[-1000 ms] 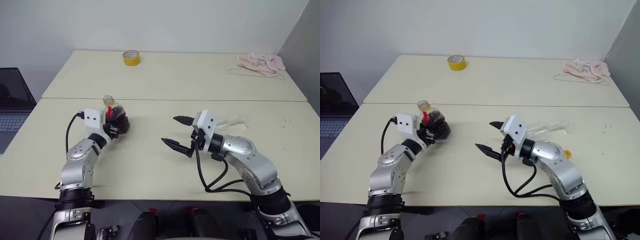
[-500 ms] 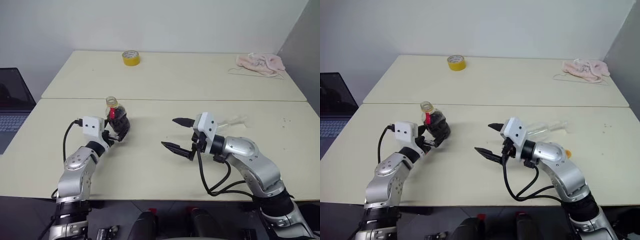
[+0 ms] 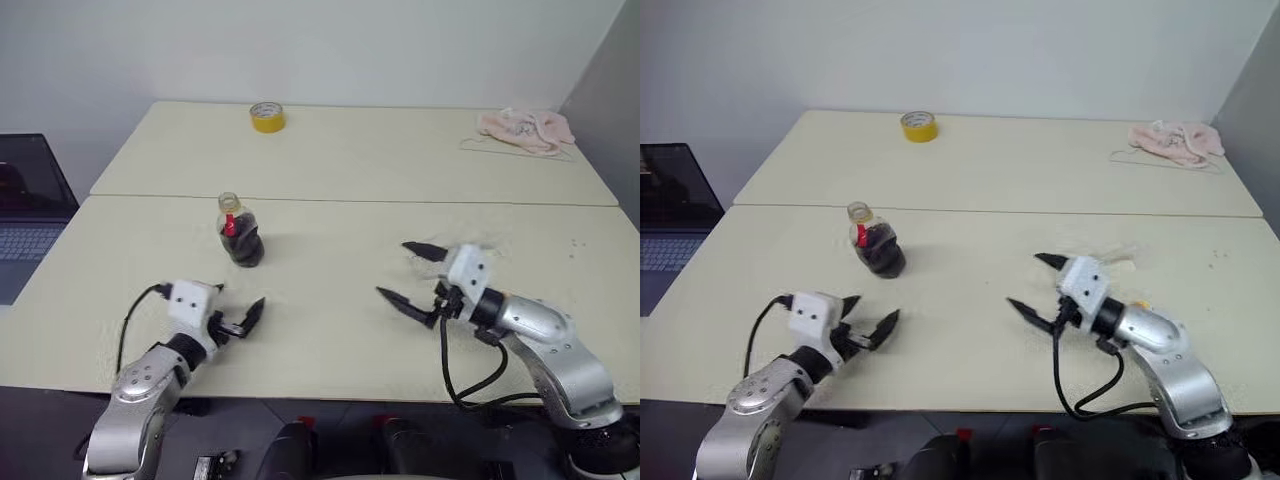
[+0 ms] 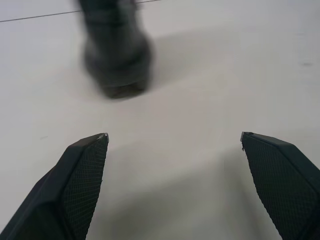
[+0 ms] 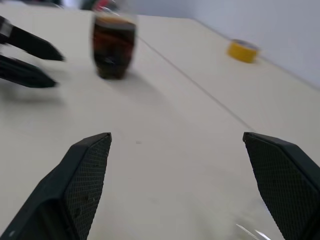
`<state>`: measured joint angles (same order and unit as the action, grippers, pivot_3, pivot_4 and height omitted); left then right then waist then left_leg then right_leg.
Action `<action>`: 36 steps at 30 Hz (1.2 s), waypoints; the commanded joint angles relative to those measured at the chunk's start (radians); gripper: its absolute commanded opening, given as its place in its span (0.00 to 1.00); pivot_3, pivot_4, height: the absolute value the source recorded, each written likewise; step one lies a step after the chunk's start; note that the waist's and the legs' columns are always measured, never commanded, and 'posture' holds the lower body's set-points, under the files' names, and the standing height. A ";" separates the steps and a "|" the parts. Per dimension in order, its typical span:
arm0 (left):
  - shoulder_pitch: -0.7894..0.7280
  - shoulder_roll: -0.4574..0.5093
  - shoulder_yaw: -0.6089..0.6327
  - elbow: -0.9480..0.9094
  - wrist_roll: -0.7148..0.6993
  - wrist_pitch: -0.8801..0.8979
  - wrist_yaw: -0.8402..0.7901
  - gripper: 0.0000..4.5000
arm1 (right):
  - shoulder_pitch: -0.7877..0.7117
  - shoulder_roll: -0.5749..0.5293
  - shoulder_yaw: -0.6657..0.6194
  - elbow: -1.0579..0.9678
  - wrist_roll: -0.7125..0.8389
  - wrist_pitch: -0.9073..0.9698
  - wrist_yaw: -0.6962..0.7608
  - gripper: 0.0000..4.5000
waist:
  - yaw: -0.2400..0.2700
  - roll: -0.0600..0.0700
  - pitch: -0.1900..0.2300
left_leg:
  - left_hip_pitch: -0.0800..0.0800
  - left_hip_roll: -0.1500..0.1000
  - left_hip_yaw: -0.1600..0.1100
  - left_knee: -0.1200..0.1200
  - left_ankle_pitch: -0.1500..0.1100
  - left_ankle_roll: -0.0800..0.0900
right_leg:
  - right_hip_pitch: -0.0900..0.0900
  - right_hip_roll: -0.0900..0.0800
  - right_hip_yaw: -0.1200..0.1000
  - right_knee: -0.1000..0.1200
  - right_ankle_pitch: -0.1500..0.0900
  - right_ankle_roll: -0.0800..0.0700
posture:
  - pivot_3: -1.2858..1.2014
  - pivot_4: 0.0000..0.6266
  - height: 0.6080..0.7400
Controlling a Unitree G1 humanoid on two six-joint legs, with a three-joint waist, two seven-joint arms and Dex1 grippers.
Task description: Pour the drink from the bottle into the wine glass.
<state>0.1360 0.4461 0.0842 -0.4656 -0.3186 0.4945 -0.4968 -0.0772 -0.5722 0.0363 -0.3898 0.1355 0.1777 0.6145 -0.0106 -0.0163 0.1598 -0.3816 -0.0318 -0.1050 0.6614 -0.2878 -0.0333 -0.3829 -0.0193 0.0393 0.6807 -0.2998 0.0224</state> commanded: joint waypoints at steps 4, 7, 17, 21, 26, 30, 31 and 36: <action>-0.169 0.009 -0.135 -0.064 -0.055 0.088 -0.074 1.00 | 0.106 -0.054 -0.074 0.143 -0.195 -0.242 -0.112 1.00 | 0.004 0.000 0.000 | 0.000 0.001 0.000 0.000 0.000 0.000 | 0.000 0.001 0.000 0.000 0.000 0.000 | 0.52 0.24 1.00; -0.251 0.002 -0.173 -0.035 -0.066 0.106 -0.103 1.00 | 0.136 -0.074 -0.088 0.185 -0.262 -0.292 -0.154 1.00 | 0.000 0.000 0.000 | 0.001 0.001 0.002 0.000 0.000 -0.001 | 0.000 0.001 0.002 0.001 0.000 0.000 | 0.52 0.24 1.00; -0.381 -0.009 -0.240 0.028 -0.057 0.103 -0.142 1.00 | 0.007 -0.125 -0.068 0.347 -0.546 -0.292 -0.354 1.00 | -0.006 0.001 0.000 | 0.001 0.001 0.003 0.000 0.002 -0.004 | 0.000 0.002 0.002 0.001 0.000 0.000 | 0.52 0.24 1.00; -0.393 -0.011 -0.253 0.038 -0.047 0.096 -0.146 1.00 | -0.057 -0.132 -0.034 0.405 -0.626 -0.292 -0.396 1.00 | -0.006 0.001 0.000 | 0.001 0.001 0.003 0.000 0.002 -0.004 | 0.000 0.002 0.002 0.001 0.000 0.000 | 0.52 0.24 1.00; -0.398 -0.013 -0.265 0.037 -0.039 0.094 -0.147 1.00 | -0.118 -0.131 0.013 0.471 -0.717 -0.259 -0.427 1.00 | -0.007 0.001 0.000 | 0.001 0.001 0.003 0.000 0.002 -0.004 | 0.000 0.002 0.002 0.001 0.000 0.000 | 0.52 0.24 1.00; -0.403 -0.019 -0.268 0.039 -0.033 0.094 -0.146 1.00 | -0.154 -0.138 0.041 0.517 -0.752 -0.269 -0.440 1.00 | -0.008 0.001 0.000 | 0.001 0.001 0.003 0.000 0.002 -0.004 | 0.000 0.002 0.002 0.001 0.000 0.000 | 0.52 0.24 1.00; -0.405 -0.020 -0.268 0.040 -0.033 0.094 -0.146 1.00 | -0.164 -0.138 0.047 0.529 -0.757 -0.273 -0.442 1.00 | -0.008 0.001 0.000 | 0.001 0.001 0.003 0.000 0.002 -0.004 | 0.000 0.002 0.002 0.001 0.000 0.000 | 0.52 0.24 1.00; -0.412 -0.026 -0.275 0.047 -0.029 0.093 -0.147 1.00 | -0.239 -0.142 0.099 0.618 -0.810 -0.310 -0.480 1.00 | -0.017 0.000 0.000 | 0.001 0.001 0.003 0.000 0.002 -0.004 | 0.000 0.002 0.002 0.001 0.000 0.000 | 0.52 0.24 1.00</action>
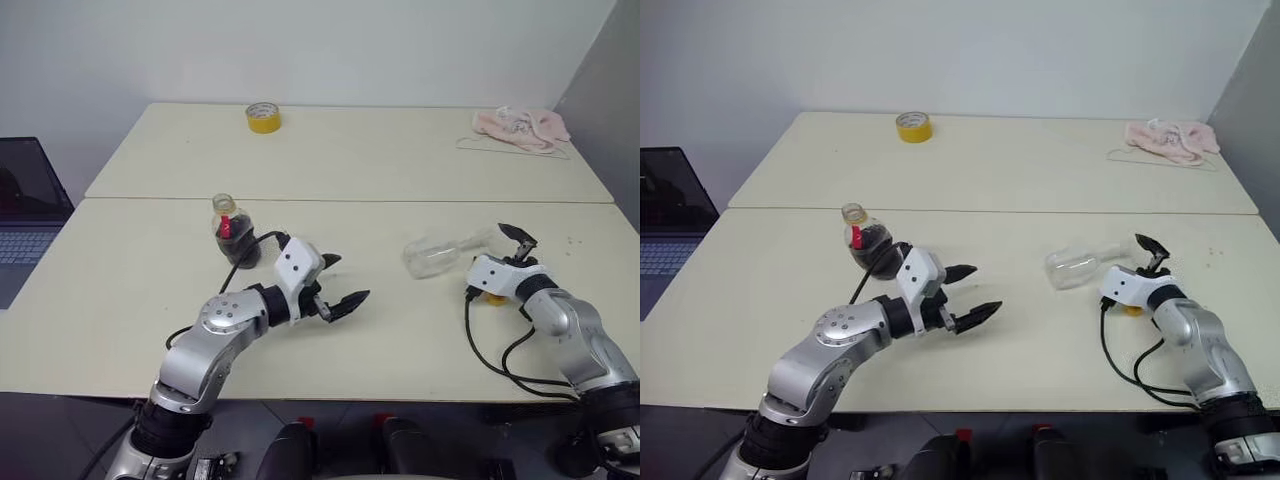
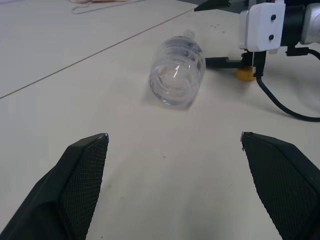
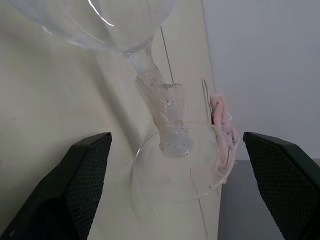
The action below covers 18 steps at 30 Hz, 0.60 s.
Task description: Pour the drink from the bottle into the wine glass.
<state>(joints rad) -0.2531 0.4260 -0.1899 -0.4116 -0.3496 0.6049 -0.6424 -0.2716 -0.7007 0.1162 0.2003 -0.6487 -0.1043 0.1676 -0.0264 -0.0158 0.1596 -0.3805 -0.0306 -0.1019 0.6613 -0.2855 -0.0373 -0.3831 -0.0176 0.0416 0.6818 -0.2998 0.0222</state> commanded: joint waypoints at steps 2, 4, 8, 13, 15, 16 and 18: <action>-0.027 -0.011 -0.002 -0.005 0.000 -0.016 -0.001 1.00 | -0.076 -0.012 0.039 0.064 -0.037 -0.042 -0.046 1.00 | -0.002 0.000 0.000 | 0.000 0.000 0.000 0.000 0.000 0.000 | 0.000 0.000 0.000 0.000 0.000 0.000 | 0.52 0.24 1.00; -0.032 -0.013 -0.005 -0.001 -0.002 -0.017 -0.006 1.00 | -0.101 -0.008 0.054 0.100 -0.041 -0.054 -0.053 1.00 | -0.003 0.000 0.000 | 0.000 0.000 0.000 0.000 0.000 0.000 | 0.000 0.000 0.000 0.000 0.000 0.000 | 0.52 0.24 1.00; -0.039 -0.012 -0.009 0.007 -0.003 -0.018 -0.021 1.00 | -0.160 -0.002 0.090 0.190 -0.050 -0.082 -0.069 1.00 | -0.004 0.000 0.000 | 0.000 0.000 0.001 0.000 0.000 0.000 | 0.000 0.000 0.001 0.000 0.000 0.000 | 0.52 0.24 1.00; -0.044 -0.013 -0.009 0.013 0.003 -0.019 -0.025 1.00 | -0.224 -0.004 0.128 0.300 -0.064 -0.119 -0.107 0.87 | -0.005 0.000 0.000 | 0.000 0.000 0.001 0.000 0.000 0.000 | 0.000 0.000 0.001 0.000 0.000 0.000 | 0.52 0.24 1.00; -0.044 -0.013 -0.009 0.013 0.004 -0.020 -0.026 1.00 | -0.241 -0.001 0.141 0.332 -0.068 -0.131 -0.124 0.72 | -0.005 0.000 0.000 | 0.000 0.000 0.002 0.000 0.000 0.000 | 0.000 0.000 0.001 0.000 0.000 0.000 | 0.52 0.24 1.00; -0.044 -0.013 -0.009 0.013 0.005 -0.020 -0.026 1.00 | -0.248 0.001 0.147 0.345 -0.068 -0.136 -0.132 0.63 | -0.005 0.000 0.000 | 0.000 0.000 0.002 0.000 0.000 0.000 | 0.000 0.000 0.001 0.000 0.000 0.000 | 0.52 0.24 1.00; -0.044 -0.013 -0.009 0.012 0.005 -0.019 -0.027 1.00 | -0.257 0.005 0.156 0.365 -0.072 -0.146 -0.151 0.48 | -0.004 0.000 0.000 | 0.000 0.000 0.002 0.000 0.000 0.000 | 0.000 0.000 0.001 0.000 0.000 0.000 | 0.52 0.24 1.00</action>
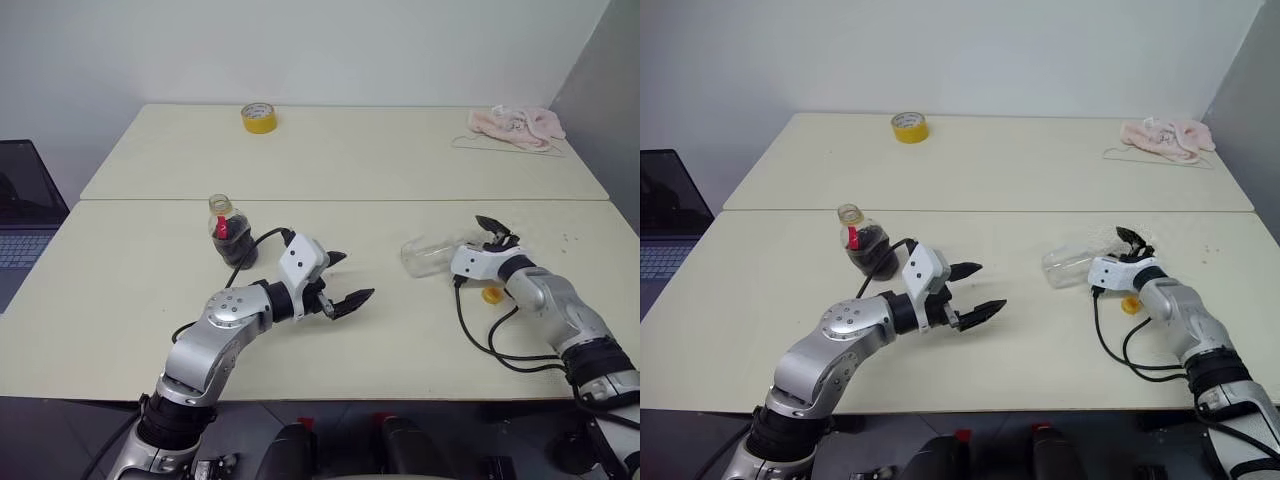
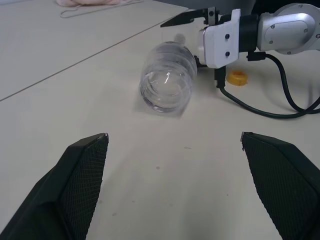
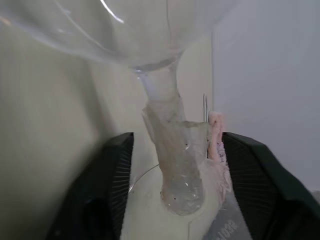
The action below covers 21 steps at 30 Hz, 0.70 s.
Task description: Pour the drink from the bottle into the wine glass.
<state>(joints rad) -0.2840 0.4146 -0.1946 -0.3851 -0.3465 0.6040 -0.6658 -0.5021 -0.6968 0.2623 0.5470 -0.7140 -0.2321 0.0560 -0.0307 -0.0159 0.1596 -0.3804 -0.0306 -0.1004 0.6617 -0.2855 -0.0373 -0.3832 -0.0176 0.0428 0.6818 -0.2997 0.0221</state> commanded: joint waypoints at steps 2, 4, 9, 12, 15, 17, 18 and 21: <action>-0.011 0.000 -0.001 -0.015 0.001 -0.017 -0.004 1.00 | -0.035 0.006 0.014 0.033 -0.011 -0.027 -0.062 0.33 | -0.001 0.000 0.000 | 0.000 0.000 0.000 0.000 0.000 0.000 | 0.000 0.000 0.000 0.000 0.000 0.000 | 0.52 0.24 1.00; -0.004 0.007 0.009 -0.020 -0.001 -0.016 -0.004 1.00 | -0.043 0.008 0.015 0.042 -0.013 -0.036 -0.085 0.17 | -0.002 0.000 0.000 | 0.000 0.000 0.000 0.000 0.000 0.000 | 0.000 0.000 0.000 0.000 0.000 0.000 | 0.52 0.24 1.00; 0.033 0.041 0.055 -0.056 -0.019 -0.007 -0.002 1.00 | -0.048 0.007 0.000 0.006 0.001 -0.051 -0.112 0.09 | -0.002 0.000 0.000 | 0.000 0.000 0.001 0.000 0.000 0.000 | -0.001 0.000 0.001 0.000 0.000 0.000 | 0.52 0.24 1.00; 0.074 0.061 0.099 -0.093 -0.040 -0.005 0.001 1.00 | -0.034 0.022 -0.033 -0.062 0.054 -0.049 -0.085 0.08 | -0.003 0.000 0.000 | 0.000 0.000 0.001 0.000 0.000 0.000 | -0.001 0.000 0.001 0.000 0.000 0.000 | 0.52 0.24 1.00; 0.131 0.089 0.140 -0.125 -0.059 -0.010 -0.011 1.00 | -0.007 0.053 -0.065 -0.155 0.144 -0.039 -0.017 0.08 | -0.004 0.000 0.000 | -0.001 0.001 0.001 0.000 0.000 0.000 | -0.002 0.000 0.001 0.001 0.000 0.000 | 0.52 0.24 1.00; 0.188 0.120 0.171 -0.141 -0.075 -0.024 -0.034 1.00 | 0.020 0.099 -0.080 -0.252 0.232 -0.021 0.054 0.08 | -0.003 0.000 0.000 | -0.001 0.001 0.001 -0.001 0.000 0.000 | -0.002 0.000 0.001 0.001 0.000 0.000 | 0.52 0.24 1.00; 0.216 0.134 0.185 -0.147 -0.081 -0.033 -0.046 1.00 | 0.036 0.133 -0.087 -0.299 0.298 -0.004 0.104 0.08 | -0.004 0.000 0.000 | -0.001 0.001 0.001 -0.001 0.000 0.000 | -0.002 0.000 0.001 0.000 0.000 0.000 | 0.52 0.24 1.00; 0.292 0.161 0.236 -0.153 -0.110 -0.080 -0.091 1.00 | 0.076 0.231 -0.081 -0.437 0.458 0.074 0.231 0.08 | -0.002 0.000 0.000 | -0.001 0.001 0.000 -0.001 0.000 0.000 | -0.002 0.000 0.000 0.000 0.000 0.000 | 0.52 0.24 1.00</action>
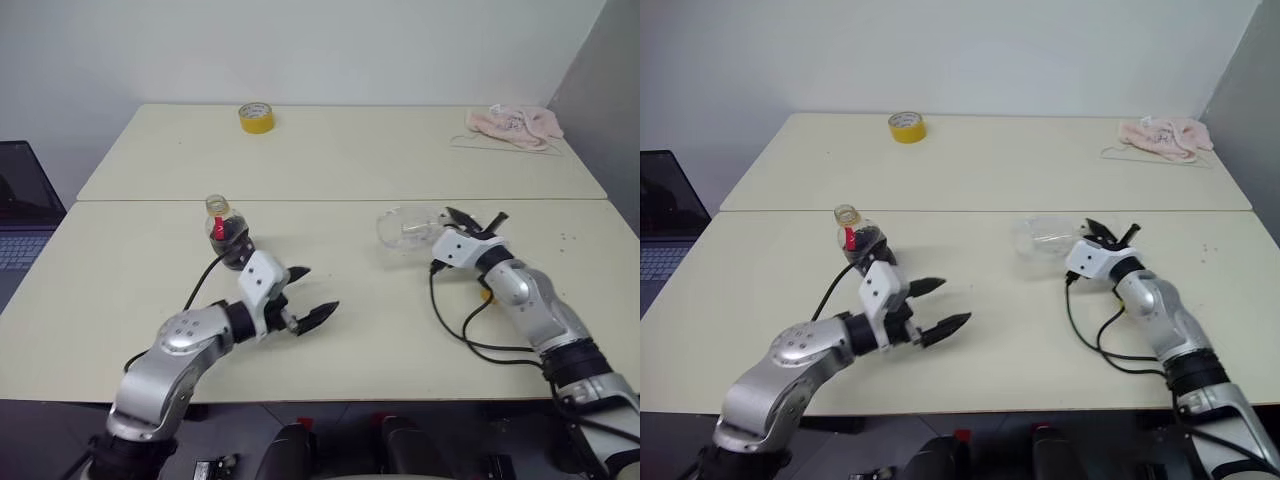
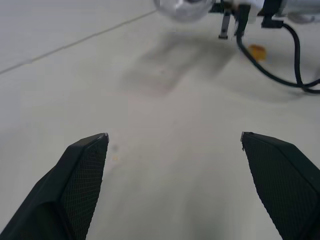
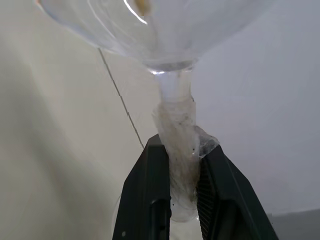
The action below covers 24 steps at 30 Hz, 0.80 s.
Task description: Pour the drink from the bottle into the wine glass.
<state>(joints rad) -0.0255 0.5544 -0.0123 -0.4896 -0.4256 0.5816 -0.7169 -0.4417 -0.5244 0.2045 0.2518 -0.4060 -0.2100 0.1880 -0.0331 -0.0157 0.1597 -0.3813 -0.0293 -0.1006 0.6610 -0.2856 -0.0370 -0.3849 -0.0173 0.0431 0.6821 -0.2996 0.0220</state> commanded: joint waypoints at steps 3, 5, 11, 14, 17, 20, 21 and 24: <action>0.091 0.050 0.107 -0.049 -0.064 -0.080 -0.083 1.00 | 0.047 0.156 -0.003 -0.250 0.291 0.144 0.204 0.08 | 0.001 0.001 0.000 | 0.000 0.000 -0.001 0.000 0.000 0.000 | 0.000 0.000 -0.001 0.000 0.000 0.000 | 0.52 0.24 1.00; 0.114 0.069 0.136 -0.053 -0.093 -0.074 -0.101 1.00 | 0.060 0.200 0.015 -0.290 0.353 0.189 0.265 0.08 | 0.003 0.001 0.000 | 0.000 0.000 -0.001 0.000 0.000 0.001 | 0.000 0.000 -0.001 0.000 0.000 0.000 | 0.52 0.24 1.00; 0.145 0.110 0.192 -0.055 -0.144 -0.069 -0.130 1.00 | 0.057 0.302 0.051 -0.313 0.515 0.306 0.406 0.08 | 0.004 0.001 0.001 | 0.000 -0.001 -0.003 0.000 -0.002 0.004 | 0.000 -0.001 -0.002 0.000 0.000 0.000 | 0.52 0.24 1.00; 0.161 0.121 0.199 -0.050 -0.129 -0.093 -0.137 1.00 | 0.047 0.336 0.064 -0.287 0.558 0.344 0.452 0.08 | 0.002 0.001 0.001 | 0.000 -0.001 -0.003 0.000 -0.002 0.004 | 0.000 -0.001 -0.002 0.000 0.000 0.000 | 0.52 0.24 1.00; 0.175 0.127 0.194 -0.056 -0.119 -0.114 -0.139 1.00 | 0.043 0.361 0.070 -0.238 0.555 0.338 0.466 0.08 | 0.002 0.001 0.001 | 0.000 -0.001 -0.003 0.000 -0.002 0.004 | 0.000 -0.001 -0.002 0.000 0.000 0.000 | 0.52 0.24 1.00; 0.176 0.127 0.188 -0.058 -0.111 -0.131 -0.131 1.00 | 0.042 0.376 0.084 -0.168 0.535 0.310 0.473 0.08 | 0.003 0.001 0.001 | 0.000 -0.001 -0.003 0.000 -0.002 0.004 | 0.000 -0.001 -0.003 0.000 0.000 0.000 | 0.52 0.24 1.00; 0.176 0.127 0.184 -0.057 -0.106 -0.136 -0.130 1.00 | 0.042 0.380 0.090 -0.150 0.527 0.297 0.473 0.08 | 0.002 0.001 0.001 | 0.000 -0.001 -0.003 0.000 -0.002 0.004 | 0.000 -0.001 -0.002 0.000 0.000 0.000 | 0.52 0.24 1.00; 0.173 0.122 0.170 -0.059 -0.097 -0.145 -0.122 1.00 | 0.043 0.393 0.101 -0.093 0.504 0.265 0.465 0.08 | 0.001 0.001 0.001 | 0.000 -0.001 -0.003 0.000 -0.002 0.004 | -0.001 -0.001 -0.002 0.000 0.000 0.000 | 0.52 0.24 1.00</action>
<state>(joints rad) 0.1509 0.6728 0.1602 -0.5060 -0.5268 0.4577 -0.8403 -0.3820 -0.1424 0.3001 0.1673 0.1009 0.1005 0.6519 -0.0317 -0.0145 0.1604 -0.3810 -0.0299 -0.1032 0.6606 -0.2878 -0.0332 -0.3858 -0.0178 0.0408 0.6821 -0.2996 0.0219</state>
